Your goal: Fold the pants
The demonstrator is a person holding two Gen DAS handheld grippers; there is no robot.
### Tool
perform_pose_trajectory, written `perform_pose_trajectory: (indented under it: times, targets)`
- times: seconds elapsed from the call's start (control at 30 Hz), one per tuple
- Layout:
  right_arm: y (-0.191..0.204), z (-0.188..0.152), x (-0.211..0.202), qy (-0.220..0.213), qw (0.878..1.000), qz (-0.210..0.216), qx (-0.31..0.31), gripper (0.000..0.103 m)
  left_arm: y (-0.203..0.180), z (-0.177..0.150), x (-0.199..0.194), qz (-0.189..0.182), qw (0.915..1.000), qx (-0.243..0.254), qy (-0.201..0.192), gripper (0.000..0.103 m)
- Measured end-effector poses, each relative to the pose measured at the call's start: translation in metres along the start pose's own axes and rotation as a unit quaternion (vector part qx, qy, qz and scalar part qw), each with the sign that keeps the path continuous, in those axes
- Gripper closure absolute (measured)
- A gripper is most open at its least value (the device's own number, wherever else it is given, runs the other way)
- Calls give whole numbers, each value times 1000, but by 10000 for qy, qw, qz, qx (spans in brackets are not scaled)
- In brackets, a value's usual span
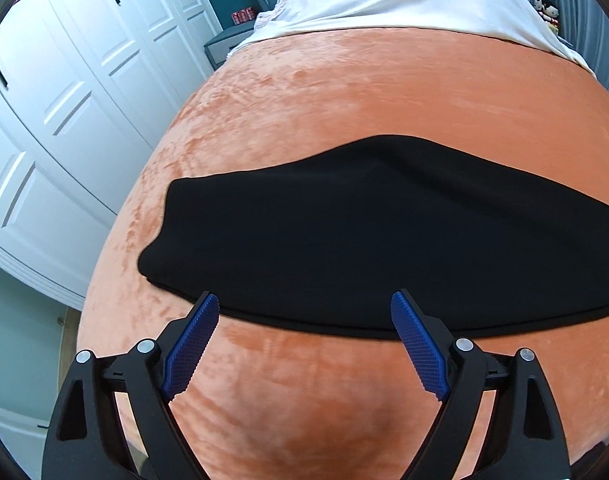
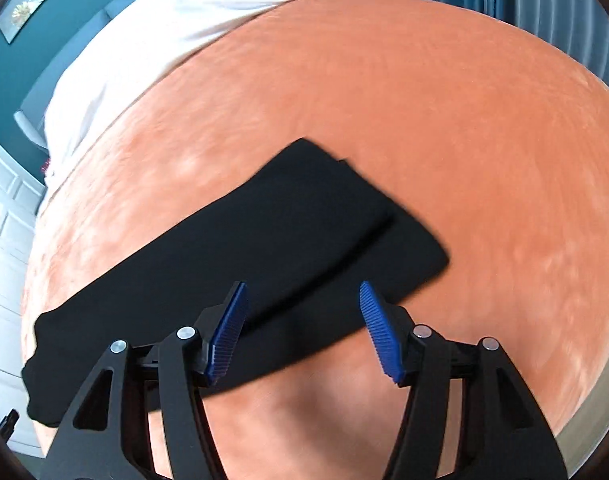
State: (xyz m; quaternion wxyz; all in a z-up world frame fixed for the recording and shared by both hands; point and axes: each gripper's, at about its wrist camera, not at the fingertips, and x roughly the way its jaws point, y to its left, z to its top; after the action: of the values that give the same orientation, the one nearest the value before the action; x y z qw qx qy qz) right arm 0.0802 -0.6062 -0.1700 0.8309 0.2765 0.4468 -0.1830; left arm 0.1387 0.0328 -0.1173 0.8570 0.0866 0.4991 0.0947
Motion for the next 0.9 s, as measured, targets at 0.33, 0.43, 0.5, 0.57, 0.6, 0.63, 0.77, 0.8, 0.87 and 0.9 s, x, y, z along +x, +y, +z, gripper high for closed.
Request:
perform_pose_trajectory:
  times: [0.33, 0.43, 0.5, 0.57, 0.6, 0.63, 0.77, 0.8, 0.87, 0.9]
  targets:
    - [31, -25, 19, -217, 9993, 272, -149, 99, -22, 5, -2, 124, 9999, 61, 76, 17]
    - [32, -32, -12, -586, 9972, 413, -198, 100, -16, 7, -5, 231, 9997, 88, -15, 17]
    - [25, -44, -10, -511, 9977, 236, -384, 98, -15, 7, -2, 230, 9997, 85, 23, 16]
    - [16, -55, 31, 71, 9985, -54, -532, 89, -15, 5, 5, 229, 9996, 75, 152, 16]
    - [8, -59, 41, 234, 9989, 89, -398, 89, -16, 2, 9, 211, 9995, 59, 239, 16]
    - [-1, -60, 36, 56, 9992, 362, -164, 85, -14, 0, 11, 199, 9993, 38, 302, 16]
    - [-6, -54, -5, -317, 9992, 261, 8, 67, 9, -11, 23, 37, 9975, -354, 604, 16]
    - [-5, -56, -13, -399, 9990, 161, -85, 62, 25, -14, 31, -28, 9954, -590, 761, 16]
    - [2, -62, -32, -573, 9979, -45, -311, 60, 54, -20, 44, -176, 9894, -1052, 987, 16]
    - [8, -67, -42, -630, 9970, -70, -446, 61, 79, -24, 53, -253, 9830, -1432, 1122, 16]
